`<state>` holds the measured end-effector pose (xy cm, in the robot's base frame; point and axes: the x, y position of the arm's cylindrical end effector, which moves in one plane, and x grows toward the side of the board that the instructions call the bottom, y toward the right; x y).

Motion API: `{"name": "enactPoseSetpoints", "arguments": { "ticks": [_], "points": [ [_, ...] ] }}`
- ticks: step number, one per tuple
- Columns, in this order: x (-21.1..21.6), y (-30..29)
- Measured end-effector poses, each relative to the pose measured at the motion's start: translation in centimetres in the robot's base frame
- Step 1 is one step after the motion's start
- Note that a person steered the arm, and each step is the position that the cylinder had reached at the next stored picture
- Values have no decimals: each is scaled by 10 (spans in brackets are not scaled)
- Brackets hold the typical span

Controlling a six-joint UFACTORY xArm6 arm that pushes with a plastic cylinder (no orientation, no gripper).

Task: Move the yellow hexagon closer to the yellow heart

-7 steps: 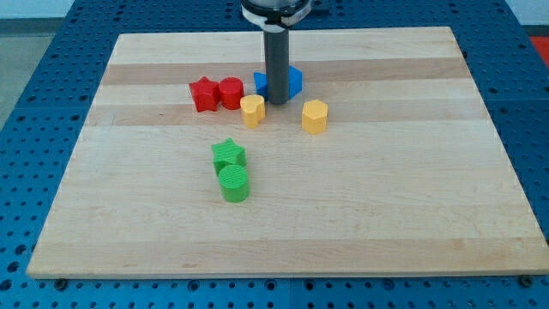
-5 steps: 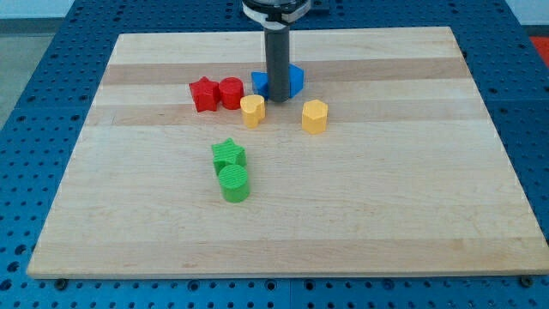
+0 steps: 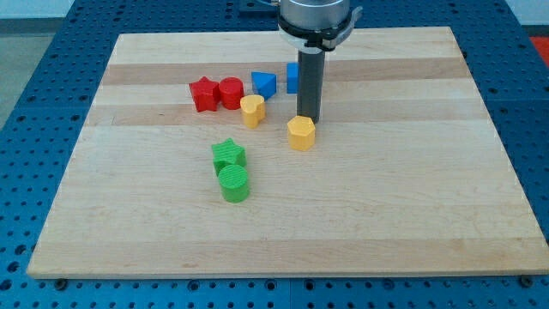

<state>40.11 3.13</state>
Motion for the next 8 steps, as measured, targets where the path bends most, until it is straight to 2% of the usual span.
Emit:
{"name": "enactPoseSetpoints", "arguments": {
  "ticks": [1, 2, 4, 6, 8],
  "points": [
    [0, 1],
    [17, 22],
    [56, 22],
    [73, 28],
    [54, 28]
  ]
}}
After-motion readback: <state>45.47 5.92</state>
